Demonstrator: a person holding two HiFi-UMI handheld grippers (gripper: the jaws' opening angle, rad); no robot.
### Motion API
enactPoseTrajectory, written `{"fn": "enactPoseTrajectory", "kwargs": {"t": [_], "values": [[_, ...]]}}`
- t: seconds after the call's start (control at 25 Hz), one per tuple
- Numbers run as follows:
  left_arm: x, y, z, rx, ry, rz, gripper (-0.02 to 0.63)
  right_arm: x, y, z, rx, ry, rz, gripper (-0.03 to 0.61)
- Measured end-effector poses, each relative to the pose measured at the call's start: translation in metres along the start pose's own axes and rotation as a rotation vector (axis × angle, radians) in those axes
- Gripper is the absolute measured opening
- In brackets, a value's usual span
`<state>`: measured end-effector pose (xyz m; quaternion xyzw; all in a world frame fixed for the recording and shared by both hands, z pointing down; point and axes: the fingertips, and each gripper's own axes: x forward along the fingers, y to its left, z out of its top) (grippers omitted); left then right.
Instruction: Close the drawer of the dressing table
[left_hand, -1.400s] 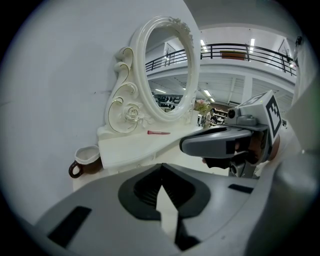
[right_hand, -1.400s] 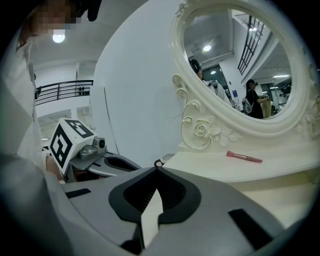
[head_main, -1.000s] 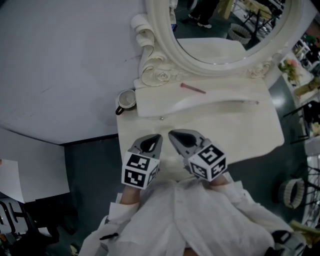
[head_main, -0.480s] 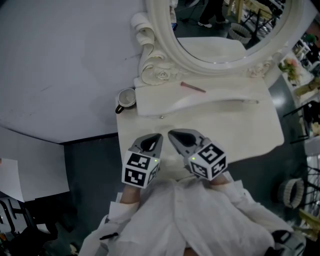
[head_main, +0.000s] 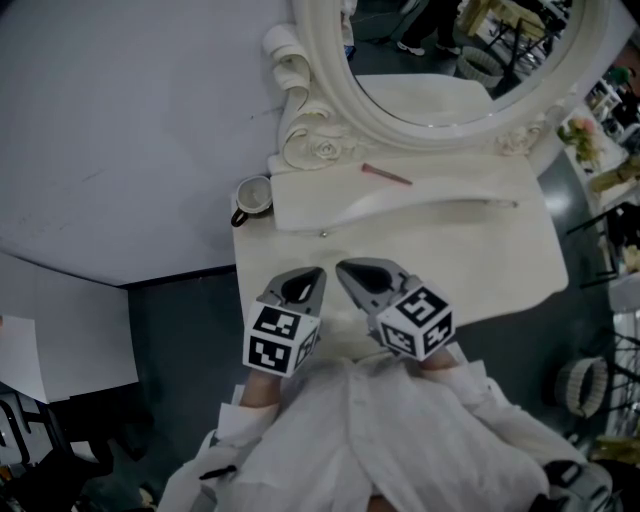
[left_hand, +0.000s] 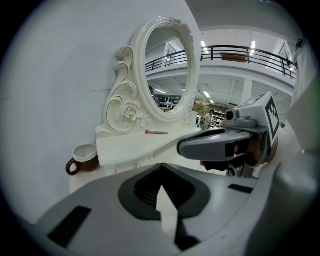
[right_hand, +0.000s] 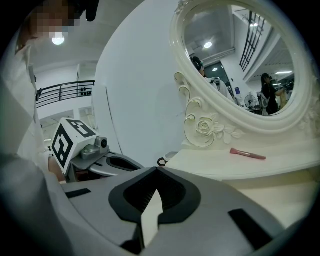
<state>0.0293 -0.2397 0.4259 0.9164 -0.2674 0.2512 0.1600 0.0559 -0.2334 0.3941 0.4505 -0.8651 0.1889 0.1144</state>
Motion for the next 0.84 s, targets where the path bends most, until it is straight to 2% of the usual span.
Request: {"fn": "enactPoseTrajectory", "kwargs": {"t": [0.84], "values": [[0.0029, -0.0024, -0.0031, -0.006, 0.014, -0.022, 0.008, 0.0027, 0.0006, -0.0041, 0.007, 0.017, 0.006, 0.006]]}}
